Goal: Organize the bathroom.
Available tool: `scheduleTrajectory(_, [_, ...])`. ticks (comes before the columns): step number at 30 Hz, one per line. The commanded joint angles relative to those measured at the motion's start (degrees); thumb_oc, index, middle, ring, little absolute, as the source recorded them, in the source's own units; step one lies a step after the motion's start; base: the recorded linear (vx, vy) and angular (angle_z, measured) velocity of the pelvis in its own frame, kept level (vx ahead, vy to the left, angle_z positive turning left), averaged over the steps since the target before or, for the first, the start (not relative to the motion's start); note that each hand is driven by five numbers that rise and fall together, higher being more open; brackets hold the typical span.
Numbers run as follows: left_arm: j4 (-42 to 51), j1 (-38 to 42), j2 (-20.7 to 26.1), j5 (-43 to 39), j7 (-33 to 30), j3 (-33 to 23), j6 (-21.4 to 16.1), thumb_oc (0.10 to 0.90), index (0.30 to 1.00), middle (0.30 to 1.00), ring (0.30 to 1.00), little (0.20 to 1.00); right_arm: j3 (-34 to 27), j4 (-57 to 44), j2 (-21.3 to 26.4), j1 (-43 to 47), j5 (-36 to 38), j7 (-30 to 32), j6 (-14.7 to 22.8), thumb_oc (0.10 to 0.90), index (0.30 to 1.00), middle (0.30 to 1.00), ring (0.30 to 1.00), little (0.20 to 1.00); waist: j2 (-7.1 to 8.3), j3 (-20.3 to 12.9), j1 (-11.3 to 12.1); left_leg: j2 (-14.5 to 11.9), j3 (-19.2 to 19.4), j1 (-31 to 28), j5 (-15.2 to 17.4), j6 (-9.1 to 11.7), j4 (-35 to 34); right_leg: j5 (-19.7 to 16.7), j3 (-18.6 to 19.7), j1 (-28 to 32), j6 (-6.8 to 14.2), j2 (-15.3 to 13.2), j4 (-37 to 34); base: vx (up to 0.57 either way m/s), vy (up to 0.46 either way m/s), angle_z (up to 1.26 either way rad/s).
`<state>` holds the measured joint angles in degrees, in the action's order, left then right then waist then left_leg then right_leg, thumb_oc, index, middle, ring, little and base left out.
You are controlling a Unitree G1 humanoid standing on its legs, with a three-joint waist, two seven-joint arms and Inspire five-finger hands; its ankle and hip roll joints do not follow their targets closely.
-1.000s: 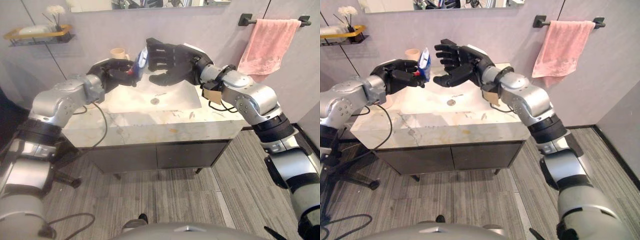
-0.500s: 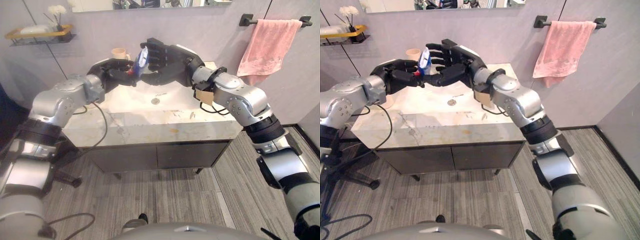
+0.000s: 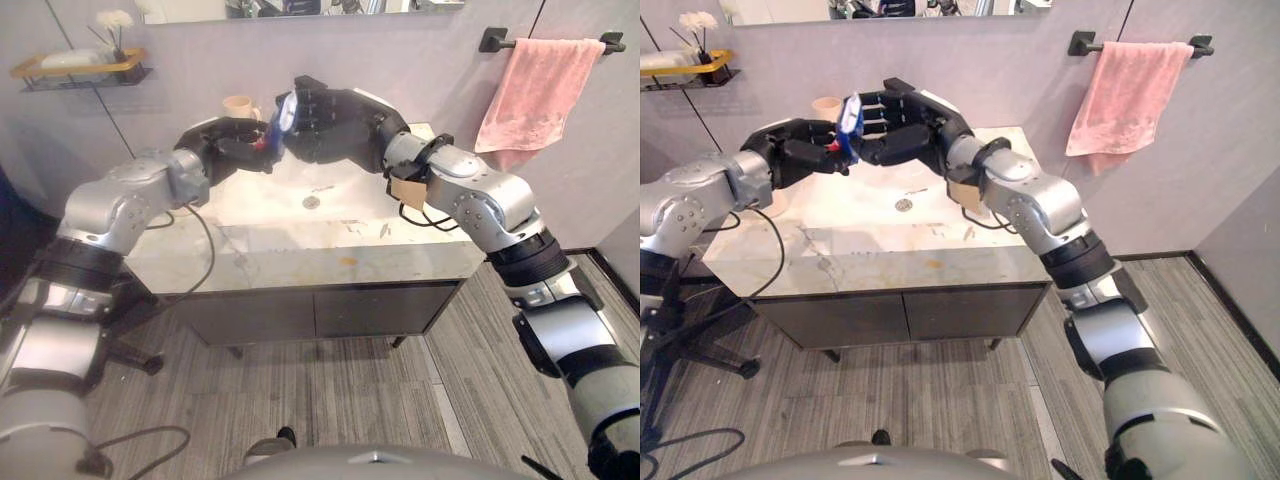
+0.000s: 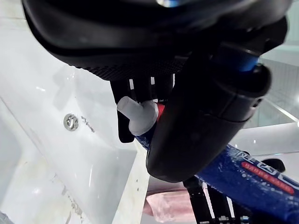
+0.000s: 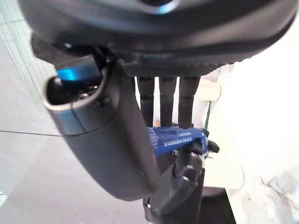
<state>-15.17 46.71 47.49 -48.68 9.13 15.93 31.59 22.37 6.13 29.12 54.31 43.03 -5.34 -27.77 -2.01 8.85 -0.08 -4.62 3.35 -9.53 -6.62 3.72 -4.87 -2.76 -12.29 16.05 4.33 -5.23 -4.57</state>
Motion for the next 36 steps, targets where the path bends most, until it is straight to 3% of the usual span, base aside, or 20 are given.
scheduleTrajectory(1, [-1.7, 5.7, -1.1, 0.6, -1.5, -4.8, -6.8, 0.400, 0.300, 0.300, 0.300, 0.300, 0.1, -0.1, -0.4, 5.0, 2.5, -1.8, 6.0, 0.400, 0.300, 0.300, 0.300, 0.300, -1.95, -10.5, 1.8, -4.1, -0.3, -2.8, 3.8, 3.0, -0.1, 5.8, 0.0, -1.4, 1.2, -0.4, 0.1, 0.00, 0.000, 0.00])
scheduleTrajectory(9, [-1.6, 5.1, -1.0, 0.6, -1.1, -5.0, -6.8, 0.400, 0.300, 0.300, 0.300, 0.300, -0.5, -0.3, -0.1, 4.3, 2.9, -1.3, 6.3, 0.400, 0.300, 0.300, 0.300, 0.300, -1.94, -10.4, 1.8, -4.1, -0.3, -2.9, 3.8, 2.9, -0.1, 5.8, 0.1, -1.3, 1.3, -0.4, 0.2, 0.00, 0.000, 0.00])
scheduleTrajectory(10, [-1.7, 5.1, -0.9, 0.7, -1.1, -5.1, -6.6, 0.452, 0.378, 0.378, 0.378, 0.378, -0.6, -0.3, 0.0, 4.3, 2.7, -1.3, 6.2, 0.400, 0.300, 0.300, 0.300, 0.300, -1.96, -10.5, 1.7, -4.1, -0.2, -2.9, 3.8, 2.9, -0.1, 5.7, 0.1, -1.3, 1.3, -0.5, 0.2, 0.00, 0.000, 0.00])
scheduleTrajectory(11, [-1.6, 4.9, -1.0, 1.1, -1.6, -5.1, -6.5, 0.800, 0.900, 0.900, 0.900, 0.900, -0.6, -0.2, 0.1, 4.2, 2.8, -1.3, 6.3, 0.400, 0.300, 0.300, 0.300, 0.300, -1.96, -10.5, 1.7, -4.1, -0.2, -2.9, 3.8, 2.9, -0.1, 5.7, 0.2, -1.4, 1.3, -0.4, 0.1, 0.00, 0.000, 0.00])
scheduleTrajectory(31, [-1.3, 4.4, 1.2, 2.0, -2.2, -6.6, -8.2, 0.800, 0.900, 0.900, 0.900, 0.900, -2.4, 0.7, 1.9, 3.8, 3.0, -0.3, 6.9, 0.400, 0.300, 0.300, 0.300, 0.300, -2.17, -10.5, 1.8, -4.5, 0.8, -3.2, 3.8, 3.1, -0.1, 5.6, -0.6, -1.4, 1.3, -0.7, 0.2, 0.00, 0.000, 0.00])
scheduleTrajectory(34, [-3.2, 5.3, 3.4, 7.0, -9.9, -7.2, -14.1, 0.800, 0.900, 0.900, 0.900, 0.900, -2.4, 1.2, 3.0, 4.2, 4.2, -0.2, 7.2, 0.400, 0.300, 0.300, 0.300, 0.300, -2.01, -10.9, 2.0, -4.4, 0.6, -3.3, 3.9, 3.1, -0.1, 5.7, -0.7, -1.3, 1.3, -0.7, 0.1, 0.00, 0.000, 0.00])
scheduleTrajectory(36, [-3.9, 5.7, 4.5, 8.6, -11.5, -7.5, -16.0, 0.800, 0.900, 0.900, 0.900, 0.900, -2.5, 1.4, 3.3, 4.2, 4.2, -0.3, 7.2, 0.400, 0.300, 0.300, 0.300, 0.300, -1.98, -10.9, 2.1, -4.4, 0.6, -3.3, 4.0, 3.0, -0.1, 5.7, -0.8, -1.2, 1.3, -0.7, 0.1, 0.00, 0.000, 0.00])
